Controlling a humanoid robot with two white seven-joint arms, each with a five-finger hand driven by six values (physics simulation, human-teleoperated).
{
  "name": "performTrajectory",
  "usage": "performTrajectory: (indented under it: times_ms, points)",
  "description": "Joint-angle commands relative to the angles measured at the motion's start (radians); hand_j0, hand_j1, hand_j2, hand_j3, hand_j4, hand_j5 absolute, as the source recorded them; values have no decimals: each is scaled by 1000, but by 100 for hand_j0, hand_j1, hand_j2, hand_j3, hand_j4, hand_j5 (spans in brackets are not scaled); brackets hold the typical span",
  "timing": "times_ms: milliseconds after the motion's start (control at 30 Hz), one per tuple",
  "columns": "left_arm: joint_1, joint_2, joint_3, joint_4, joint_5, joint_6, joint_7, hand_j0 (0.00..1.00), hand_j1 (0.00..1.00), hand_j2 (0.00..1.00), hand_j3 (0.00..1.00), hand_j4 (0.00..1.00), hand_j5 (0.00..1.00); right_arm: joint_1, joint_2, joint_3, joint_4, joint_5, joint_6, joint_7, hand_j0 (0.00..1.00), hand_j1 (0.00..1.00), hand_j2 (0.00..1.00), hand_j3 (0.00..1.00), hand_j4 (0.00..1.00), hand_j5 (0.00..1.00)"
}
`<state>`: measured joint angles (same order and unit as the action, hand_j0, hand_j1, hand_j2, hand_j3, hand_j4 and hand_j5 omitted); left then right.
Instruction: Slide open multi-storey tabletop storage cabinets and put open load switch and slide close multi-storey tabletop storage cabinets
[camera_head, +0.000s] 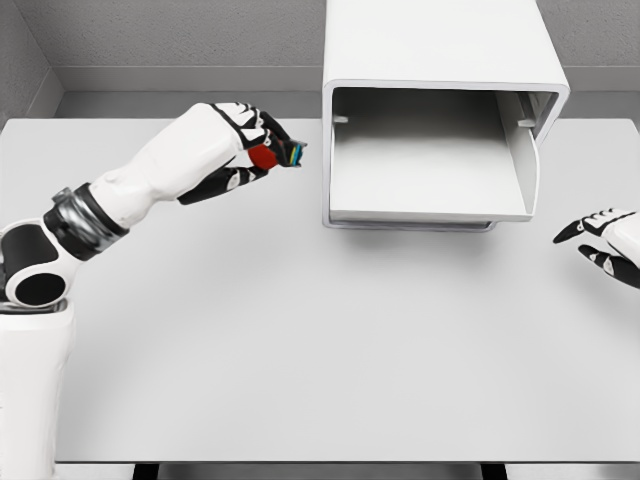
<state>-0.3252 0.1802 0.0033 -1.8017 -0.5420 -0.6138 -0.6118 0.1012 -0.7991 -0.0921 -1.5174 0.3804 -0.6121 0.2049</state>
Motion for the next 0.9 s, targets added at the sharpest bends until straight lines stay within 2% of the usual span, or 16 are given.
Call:
performTrajectory:
  times_ms: [0,233,867]
  points:
    - [-2,-8,0,-1,7,3,1,43,43,43,43,43,43,0,-2,0,-1,-6,1,1,55,55,55,55,55,55]
    - [-25,-25,-51,-1,7,3,1,43,43,43,43,43,43,0,0,0,2,-8,1,2,55,55,55,55,55,55]
    - [-46,-36,-54,-2,8,3,1,43,43,43,43,43,43,0,8,-1,-4,-8,1,2,55,55,55,55,55,55]
